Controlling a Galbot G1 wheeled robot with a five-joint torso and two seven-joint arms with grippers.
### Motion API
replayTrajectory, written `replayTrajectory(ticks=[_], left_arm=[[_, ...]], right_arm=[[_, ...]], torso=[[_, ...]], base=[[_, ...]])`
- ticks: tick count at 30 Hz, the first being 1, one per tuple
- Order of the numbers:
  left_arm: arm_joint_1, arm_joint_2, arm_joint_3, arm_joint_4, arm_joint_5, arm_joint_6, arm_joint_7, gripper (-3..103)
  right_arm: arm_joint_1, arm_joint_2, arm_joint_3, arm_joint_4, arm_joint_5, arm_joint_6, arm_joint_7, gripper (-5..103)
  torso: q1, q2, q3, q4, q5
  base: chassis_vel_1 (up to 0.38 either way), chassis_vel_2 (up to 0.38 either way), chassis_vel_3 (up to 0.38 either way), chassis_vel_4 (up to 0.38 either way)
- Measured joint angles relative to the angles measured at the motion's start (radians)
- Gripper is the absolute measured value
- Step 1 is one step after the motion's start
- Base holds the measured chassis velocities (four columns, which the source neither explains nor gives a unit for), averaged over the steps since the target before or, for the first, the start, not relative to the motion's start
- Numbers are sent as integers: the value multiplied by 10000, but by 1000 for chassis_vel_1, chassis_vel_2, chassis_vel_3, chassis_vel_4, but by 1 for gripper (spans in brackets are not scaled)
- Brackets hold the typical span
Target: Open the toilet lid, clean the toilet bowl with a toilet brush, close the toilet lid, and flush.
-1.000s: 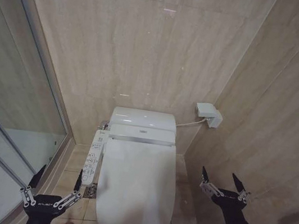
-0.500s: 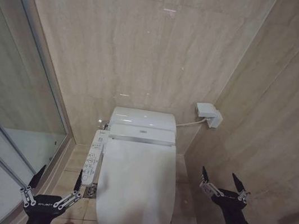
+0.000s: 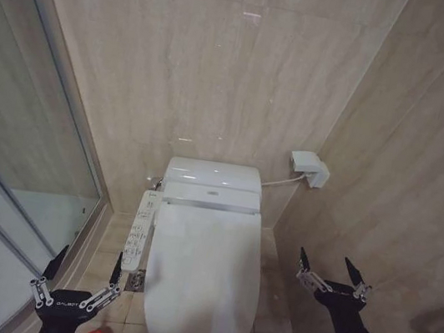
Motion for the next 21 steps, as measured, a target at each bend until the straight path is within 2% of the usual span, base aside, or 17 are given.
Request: replayTrajectory(ticks=[12,13,16,19,21], left_arm=[[0,-1,0,1,-2,0,1,100],[-1,0,-2,2,-2,0,1,100],[0,-4,-1,1,-3,0,1,100],[0,1,-2,2,-3,0,1,100],[0,-2,-1,2,-3,0,1,100]], right_arm=[[0,0,0,0,0,0,0,100],[0,1,0,0,0,0,0,100],[0,0,0,0,0,0,0,100],[-1,0,0,0,0,0,0,100],[-1,0,0,0,0,0,-1,100]], torso=[[-4,2,-2,-2,2],[-4,1,-2,-2,-8],[-4,1,-1,4,6],[-5,2,-3,-1,-8],[-6,2,-3,3,2]], base=[[210,-205,-202,212],[265,-306,-294,273],[322,-306,-302,294],[330,-334,-334,321],[371,-335,-371,344]])
